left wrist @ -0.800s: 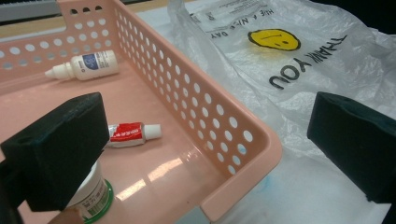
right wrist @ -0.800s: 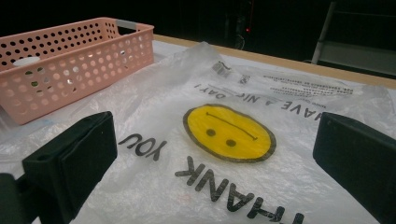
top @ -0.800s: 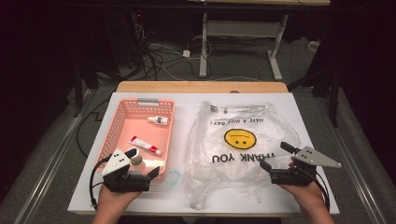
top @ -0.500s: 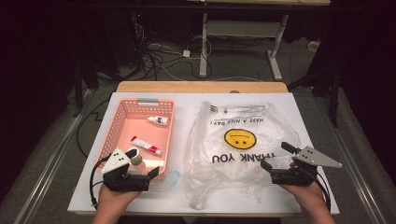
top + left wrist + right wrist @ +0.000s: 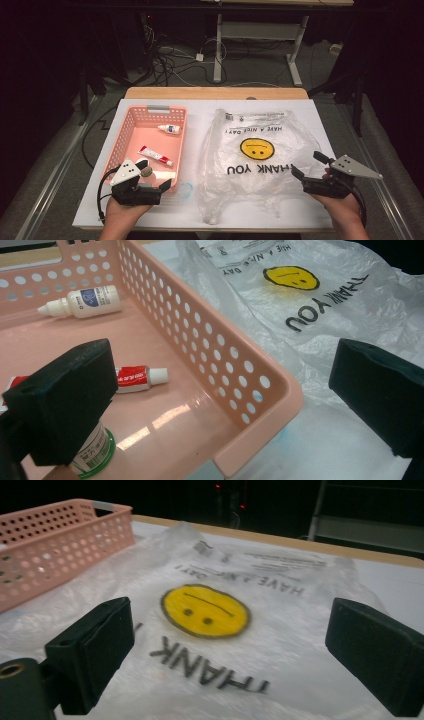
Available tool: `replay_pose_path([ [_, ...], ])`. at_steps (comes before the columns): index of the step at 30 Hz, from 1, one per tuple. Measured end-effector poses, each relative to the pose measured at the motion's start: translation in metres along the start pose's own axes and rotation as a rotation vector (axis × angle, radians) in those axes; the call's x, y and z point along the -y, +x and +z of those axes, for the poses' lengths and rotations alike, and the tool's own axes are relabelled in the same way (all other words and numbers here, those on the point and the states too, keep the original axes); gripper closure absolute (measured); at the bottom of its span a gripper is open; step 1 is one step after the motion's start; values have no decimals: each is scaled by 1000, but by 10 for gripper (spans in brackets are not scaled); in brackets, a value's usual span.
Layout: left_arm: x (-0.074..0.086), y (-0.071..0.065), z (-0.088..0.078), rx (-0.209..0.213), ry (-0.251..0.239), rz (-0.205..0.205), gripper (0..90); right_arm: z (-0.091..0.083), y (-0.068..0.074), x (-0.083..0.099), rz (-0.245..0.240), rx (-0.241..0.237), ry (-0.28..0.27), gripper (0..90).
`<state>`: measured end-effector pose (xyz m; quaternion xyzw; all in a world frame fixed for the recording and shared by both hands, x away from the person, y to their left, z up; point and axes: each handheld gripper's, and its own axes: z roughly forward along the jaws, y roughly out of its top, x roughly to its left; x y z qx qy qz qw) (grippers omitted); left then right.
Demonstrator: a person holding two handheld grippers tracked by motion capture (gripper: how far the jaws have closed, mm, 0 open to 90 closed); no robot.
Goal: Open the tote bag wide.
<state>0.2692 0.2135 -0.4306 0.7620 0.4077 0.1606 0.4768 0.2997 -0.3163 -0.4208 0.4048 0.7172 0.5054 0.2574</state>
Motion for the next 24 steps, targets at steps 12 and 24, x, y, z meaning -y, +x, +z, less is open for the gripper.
replay_pose_path([
  [12, -2, -1, 0, 5, -20, -17, 0, -21, -38, 18, 73, 135, 88, 155],
  [24, -5, 4, 2, -11, -11, -19, 0, -15, -63, 48, 184, 169, 261, 222],
])
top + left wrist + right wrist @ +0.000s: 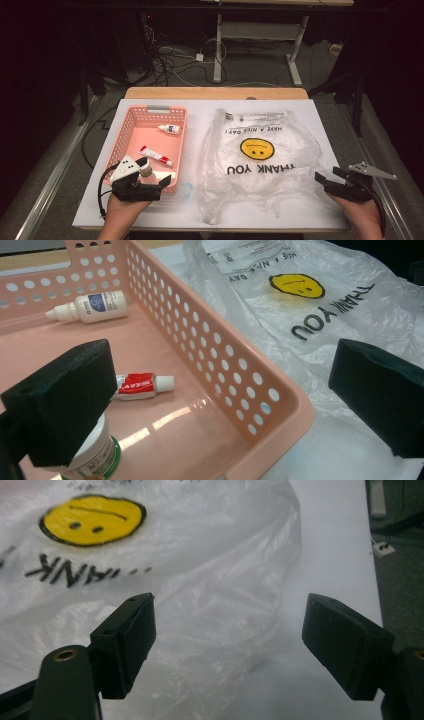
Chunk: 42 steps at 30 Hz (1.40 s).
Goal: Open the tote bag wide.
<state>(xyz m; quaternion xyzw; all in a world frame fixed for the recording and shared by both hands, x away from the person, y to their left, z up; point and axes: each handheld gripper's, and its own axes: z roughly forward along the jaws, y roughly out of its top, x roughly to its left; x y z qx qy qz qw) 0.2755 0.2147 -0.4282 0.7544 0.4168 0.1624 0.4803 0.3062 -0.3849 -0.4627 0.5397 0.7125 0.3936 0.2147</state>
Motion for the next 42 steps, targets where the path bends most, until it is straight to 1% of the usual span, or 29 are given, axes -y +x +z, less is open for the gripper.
replay_pose_path([
  [3, 0, 0, 0, -1, 1, -7, 0, 4, -1, 2, -7, 3, 32, 224],
  [4, 1, 0, 0, -2, 2, -7, 0, 8, 0, 4, -8, 1, 69, 266],
  [6, 0, 0, 0, 0, 4, -5, 0, 11, 2, 7, -23, 6, 100, 331],
  [9, 0, 0, -1, 2, 4, 4, 0, 9, 8, 10, -43, 24, 104, 469],
  [10, 0, 0, -1, 2, 4, 4, 0, 9, 8, 10, -43, 24, 104, 469],
  [11, 0, 0, -1, 5, 3, 3, 0, 7, 9, 11, -53, 36, 100, 607],
  [12, 1, 0, -1, 6, 4, 4, 0, 7, 9, 11, -53, 36, 100, 607],
  [13, 0, 0, -1, 9, 5, 4, 0, 5, 12, 13, -59, 10, 103, 741],
  [14, 0, 0, -1, 9, 5, 4, 0, 5, 12, 13, -59, 10, 103, 741],
  [15, 1, 0, -1, 11, 4, 4, 0, 2, 18, 15, -90, 4, 112, 817],
  [16, 0, 0, -1, 13, 5, 9, 0, -2, 21, 17, -110, 7, 115, 834],
  [18, 0, 0, -1, 13, 5, 10, 0, -11, 27, 21, -104, -22, 94, 843],
  [20, 0, 0, 0, 16, 1, 2, 0, -21, 38, 27, -137, -45, 96, 844],
  [21, 0, 0, 0, 16, 1, 2, 0, -21, 38, 27, -137, -45, 96, 844],
  [22, 0, -1, 0, 16, 5, 4, 0, -30, 48, 35, -147, -89, 92, 842],
  [23, 1, -2, 1, 14, 7, 5, 0, -34, 53, 39, -147, -111, 90, 826],
  [25, 1, -2, 2, 15, 7, 5, 0, -39, 58, 46, -161, -132, 93, 688],
  [26, 1, -3, 2, 13, 11, 9, 0, -43, 58, 46, -152, -141, 82, 643],
  [29, 0, -4, 3, 12, 9, 13, 0, -57, 54, 36, -129, -141, -15, 531],
  [31, 0, -5, 3, 8, 1, 15, 0, -59, 49, 23, -135, -123, -63, 493],
  [33, 0, -5, 3, 10, 4, 13, 0, -53, 42, 8, -140, -109, -92, 470],
  [35, 0, -4, 3, 15, 1, 6, 0, -42, 34, -8, -141, -96, -103, 463],
  [36, 0, -4, 3, 15, 1, 6, 0, -42, 34, -8, -141, -96, -103, 463],
  [37, 1, -4, 3, 19, -8, 3, 0, -25, 24, -24, -142, -82, -103, 453],
  [38, 1, -4, 3, 19, -11, 2, 0, -25, 24, -24, -142, -82, -103, 453],
  [39, 1, -4, 2, 13, -9, 3, 0, -7, 16, -39, -136, -68, -99, 452],
  [40, 1, -4, 2, 14, -9, 1, 0, -7, 16, -39, -136, -68, -99, 452],
  [41, 1, -4, 2, 14, -8, 2, 0, 3, 13, -46, -130, -75, -97, 452],
  [42, 1, -4, 2, 13, -9, 3, 0, 23, 7, -60, -127, -74, -80, 450],
])
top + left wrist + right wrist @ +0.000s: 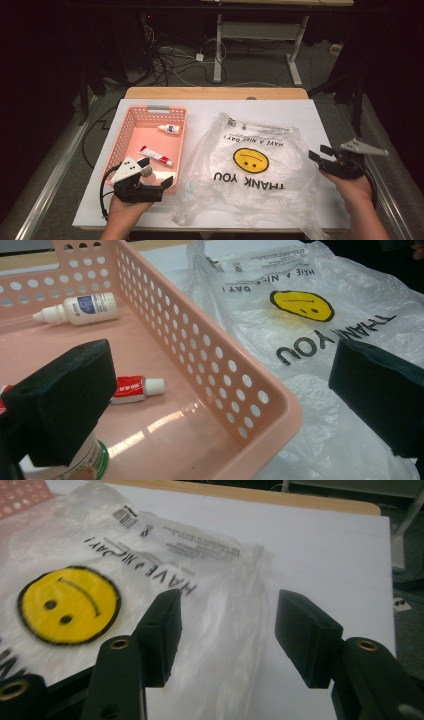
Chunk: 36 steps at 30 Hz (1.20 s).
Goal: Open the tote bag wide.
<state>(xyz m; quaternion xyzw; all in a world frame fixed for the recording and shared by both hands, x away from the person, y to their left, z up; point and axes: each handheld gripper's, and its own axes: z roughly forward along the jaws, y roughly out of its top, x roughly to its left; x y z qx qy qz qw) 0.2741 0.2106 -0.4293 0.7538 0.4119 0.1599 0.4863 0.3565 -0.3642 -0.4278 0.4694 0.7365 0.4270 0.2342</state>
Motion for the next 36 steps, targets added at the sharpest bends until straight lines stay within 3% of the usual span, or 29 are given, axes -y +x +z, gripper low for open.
replay_pose_path([
  [2, 0, 0, 1, 9, -2, 3, 0, 10, -4, -6, -2, -7, 2, 448],
  [3, 0, -1, 1, 10, -4, 6, 0, 28, -11, -15, 5, -12, 14, 444],
  [5, -1, -1, 0, 16, -5, 14, 0, 37, -14, -19, -2, -9, 20, 442],
  [6, 0, -1, 0, 15, -10, 14, 0, 53, -21, -25, 13, -20, 42, 424],
  [7, 0, -1, -1, 15, -10, 18, 0, 53, -21, -25, 13, -20, 42, 424],
  [8, 1, -1, -1, 12, -15, 19, 0, 68, -25, -29, 12, -24, 67, 399],
  [12, 2, 1, -3, -4, -21, 15, 0, 93, -35, -28, 22, -39, 122, 374],
  [15, 3, 1, -3, -12, -28, 13, 0, 105, -40, -25, 34, -53, 164, 363],
  [17, 4, 1, -2, -15, -29, 10, 0, 111, -39, -23, 14, -63, 191, 365],
  [28, 4, -3, -2, -21, -38, 24, 0, 122, -30, -21, -63, -109, 222, 464],
  [31, 4, -4, -2, -19, -33, 28, 0, 125, -28, -19, -84, -100, 227, 510],
  [32, 4, -4, -2, -19, -35, 28, 0, 124, -27, -18, -90, -89, 227, 559],
  [33, 4, -4, -2, -18, -35, 28, 0, 123, -24, -18, -128, -75, 233, 684],
  [36, 4, -4, -2, -17, -36, 26, 0, 122, -21, -18, -136, -96, 246, 839],
])
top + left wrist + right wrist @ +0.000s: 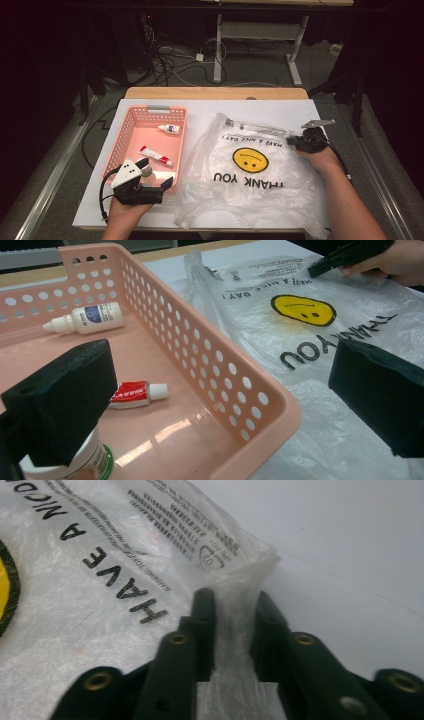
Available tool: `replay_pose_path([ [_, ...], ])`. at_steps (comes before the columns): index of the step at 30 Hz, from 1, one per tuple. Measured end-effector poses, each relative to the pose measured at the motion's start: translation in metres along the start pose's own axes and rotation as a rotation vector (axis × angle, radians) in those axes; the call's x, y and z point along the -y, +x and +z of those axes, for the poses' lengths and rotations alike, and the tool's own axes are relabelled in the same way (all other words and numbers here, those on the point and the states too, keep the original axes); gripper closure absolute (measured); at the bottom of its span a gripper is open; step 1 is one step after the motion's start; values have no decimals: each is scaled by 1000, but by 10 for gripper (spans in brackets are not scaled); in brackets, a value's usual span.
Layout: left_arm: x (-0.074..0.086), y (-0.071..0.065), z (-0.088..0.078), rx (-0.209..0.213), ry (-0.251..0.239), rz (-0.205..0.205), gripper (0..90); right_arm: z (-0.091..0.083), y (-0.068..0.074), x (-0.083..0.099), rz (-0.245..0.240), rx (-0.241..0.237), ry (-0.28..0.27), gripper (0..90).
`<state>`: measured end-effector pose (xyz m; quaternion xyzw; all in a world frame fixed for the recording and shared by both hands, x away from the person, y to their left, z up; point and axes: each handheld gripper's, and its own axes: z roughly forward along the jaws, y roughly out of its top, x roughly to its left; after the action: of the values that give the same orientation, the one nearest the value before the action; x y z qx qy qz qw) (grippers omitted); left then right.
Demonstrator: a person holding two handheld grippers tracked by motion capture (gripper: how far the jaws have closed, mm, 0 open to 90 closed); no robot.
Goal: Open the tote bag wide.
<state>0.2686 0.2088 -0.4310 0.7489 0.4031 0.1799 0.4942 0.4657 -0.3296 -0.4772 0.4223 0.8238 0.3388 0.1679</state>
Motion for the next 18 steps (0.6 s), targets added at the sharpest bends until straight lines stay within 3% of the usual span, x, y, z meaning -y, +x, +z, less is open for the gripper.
replay_pose_path([
  [4, 0, 0, 0, 6, 0, -3, 0, -1, 1, 1, 11, -7, -6, 886],
  [7, 0, -1, 0, 9, 2, 1, 0, -6, -2, 3, 30, 31, -16, 891],
  [18, 0, 2, 0, 13, 3, -1, 0, -34, -31, 12, 181, 152, -104, 891],
])
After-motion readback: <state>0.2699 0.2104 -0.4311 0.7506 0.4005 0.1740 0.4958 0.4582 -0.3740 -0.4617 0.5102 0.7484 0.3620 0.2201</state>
